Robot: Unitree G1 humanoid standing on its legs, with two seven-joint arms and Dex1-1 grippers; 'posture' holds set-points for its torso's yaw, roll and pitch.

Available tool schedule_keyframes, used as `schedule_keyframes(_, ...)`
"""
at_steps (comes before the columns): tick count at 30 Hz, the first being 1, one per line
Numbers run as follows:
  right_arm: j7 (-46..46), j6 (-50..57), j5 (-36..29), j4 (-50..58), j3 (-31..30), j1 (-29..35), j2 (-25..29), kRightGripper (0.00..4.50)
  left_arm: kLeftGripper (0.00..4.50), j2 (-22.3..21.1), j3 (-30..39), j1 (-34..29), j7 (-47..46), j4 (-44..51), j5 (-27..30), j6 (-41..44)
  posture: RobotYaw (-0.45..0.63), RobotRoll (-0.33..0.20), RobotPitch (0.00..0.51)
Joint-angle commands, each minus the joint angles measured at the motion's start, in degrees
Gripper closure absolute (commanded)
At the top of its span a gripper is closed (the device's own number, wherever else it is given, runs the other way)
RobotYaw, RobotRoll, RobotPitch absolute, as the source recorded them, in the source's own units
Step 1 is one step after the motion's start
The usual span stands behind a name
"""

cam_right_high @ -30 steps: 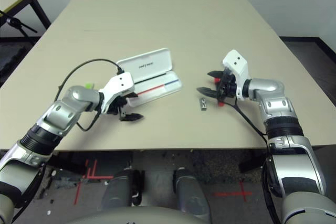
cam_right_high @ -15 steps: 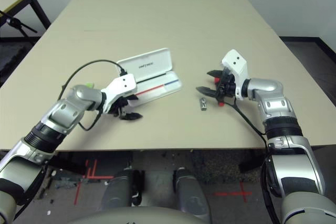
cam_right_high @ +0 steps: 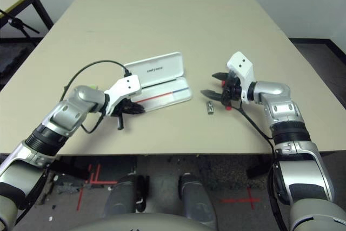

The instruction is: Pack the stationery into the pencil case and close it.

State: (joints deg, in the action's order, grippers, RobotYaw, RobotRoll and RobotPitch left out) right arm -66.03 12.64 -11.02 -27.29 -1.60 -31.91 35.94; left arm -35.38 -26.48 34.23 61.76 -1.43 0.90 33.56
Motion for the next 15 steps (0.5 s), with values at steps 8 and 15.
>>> schedule_keyframes(8,-2.99,4.11,-0.56,4.14,-1.40,1.74,1.90,0.00,4.48,-7.25,-1.40,-0.93,9.41,4.75,-1.04,-12.21,-0.05,0.000,0.077)
schedule_keyframes(15,-3.07,4.92,-0.38,5.79,-2.05,3.20,2.16,0.00,4.48,-9.05,-0.41,-2.24,10.58,5.85,-0.84,-13.15,-0.05,0.000,0.084)
